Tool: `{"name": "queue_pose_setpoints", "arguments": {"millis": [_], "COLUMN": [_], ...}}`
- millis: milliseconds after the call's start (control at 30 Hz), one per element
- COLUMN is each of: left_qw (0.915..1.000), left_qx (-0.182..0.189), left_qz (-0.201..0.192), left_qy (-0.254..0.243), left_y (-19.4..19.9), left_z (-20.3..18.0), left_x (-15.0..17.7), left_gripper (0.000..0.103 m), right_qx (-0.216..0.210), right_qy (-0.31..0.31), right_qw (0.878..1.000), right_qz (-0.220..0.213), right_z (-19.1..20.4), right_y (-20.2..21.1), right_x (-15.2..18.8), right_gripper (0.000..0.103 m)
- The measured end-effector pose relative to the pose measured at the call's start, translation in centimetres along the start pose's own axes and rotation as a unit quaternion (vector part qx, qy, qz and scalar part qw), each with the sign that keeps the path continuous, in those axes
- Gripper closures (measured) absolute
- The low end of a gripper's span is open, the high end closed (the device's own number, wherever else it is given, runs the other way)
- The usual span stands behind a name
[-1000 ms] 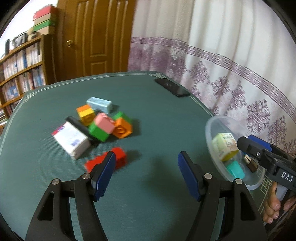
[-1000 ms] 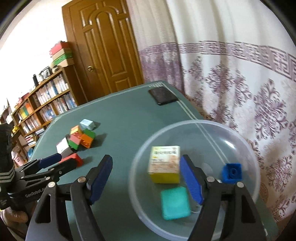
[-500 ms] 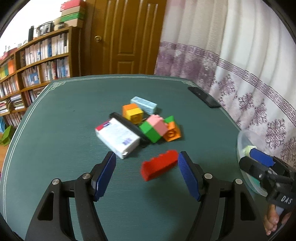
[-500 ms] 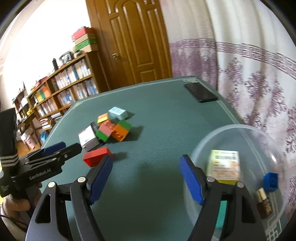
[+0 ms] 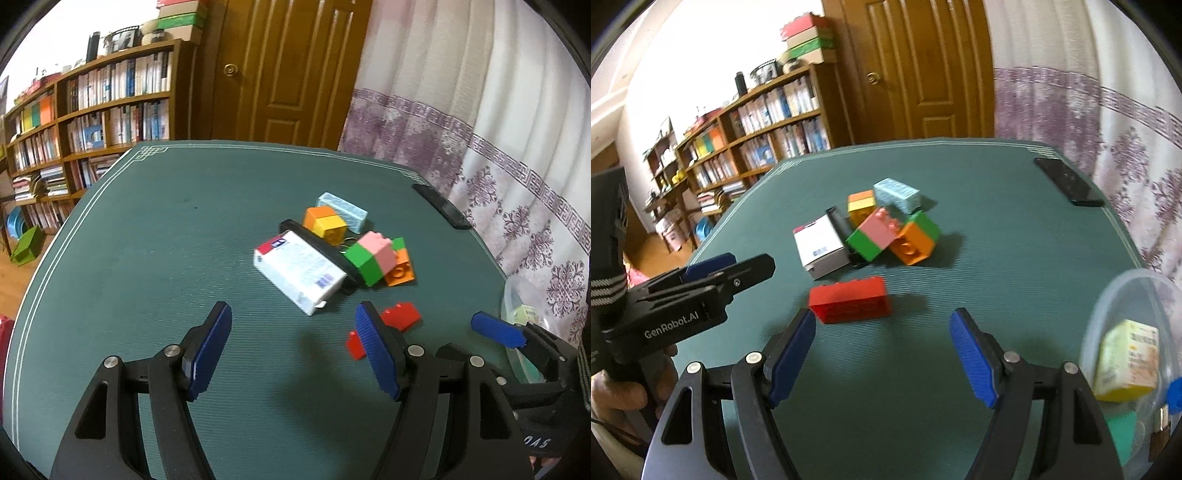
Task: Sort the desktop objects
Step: 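Move both tools back over the table toward the red brick, then close the right tool on the red toy brick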
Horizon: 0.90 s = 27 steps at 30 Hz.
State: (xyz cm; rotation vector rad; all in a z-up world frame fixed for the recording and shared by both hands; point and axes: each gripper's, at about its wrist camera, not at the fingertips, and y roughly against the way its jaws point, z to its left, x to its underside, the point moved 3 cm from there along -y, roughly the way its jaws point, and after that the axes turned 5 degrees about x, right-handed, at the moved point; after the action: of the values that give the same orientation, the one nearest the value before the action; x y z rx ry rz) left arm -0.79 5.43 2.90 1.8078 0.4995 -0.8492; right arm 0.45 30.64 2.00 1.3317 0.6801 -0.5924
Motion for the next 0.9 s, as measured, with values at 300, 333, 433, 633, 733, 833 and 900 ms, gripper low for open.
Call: {"name": "queue_pose_setpoints", "arguments": {"millis": [300,333,433,633,733,833,900], "left_qw": [0.9998,0.9998,0.9997,0.9997,0.9996,0.9996,0.9996], "left_qx": [-0.004,-0.005,-0.004,-0.004,-0.003,0.0,0.0], "left_qz": [0.01,0.011,0.015,0.02,0.024,0.028,0.029], "left_qy": [0.017,0.018,0.02,0.016,0.012,0.008,0.006], "left_y": [-0.8,-0.9,-1.3,-1.8,-2.1,-2.4,-2.6], "left_z": [1.5,1.7,1.8,1.8,1.7,1.5,1.3], "left_x": [0.1,0.1,0.1,-0.1,-0.2,-0.3,-0.5], "left_gripper": [0.03,0.03,0.03,0.03,0.03,0.03,0.03], "right_qx": [-0.006,-0.009,-0.01,-0.011,-0.011,-0.012,-0.012], "right_qy": [0.023,0.021,0.019,0.022,0.02,0.017,0.018], "right_qw": [0.999,0.999,0.999,0.999,0.999,0.999,0.999], "right_qz": [0.027,0.031,0.036,0.043,0.045,0.046,0.047], "right_z": [1.9,1.9,2.0,2.3,2.2,2.2,2.2], "right_y": [-3.4,-3.8,-4.5,-5.7,-6.2,-6.5,-6.7], "right_x": [-0.2,-0.3,-0.5,-0.5,-0.6,-0.6,-0.7], "right_gripper": [0.024,0.024,0.024,0.024,0.024,0.024,0.024]}}
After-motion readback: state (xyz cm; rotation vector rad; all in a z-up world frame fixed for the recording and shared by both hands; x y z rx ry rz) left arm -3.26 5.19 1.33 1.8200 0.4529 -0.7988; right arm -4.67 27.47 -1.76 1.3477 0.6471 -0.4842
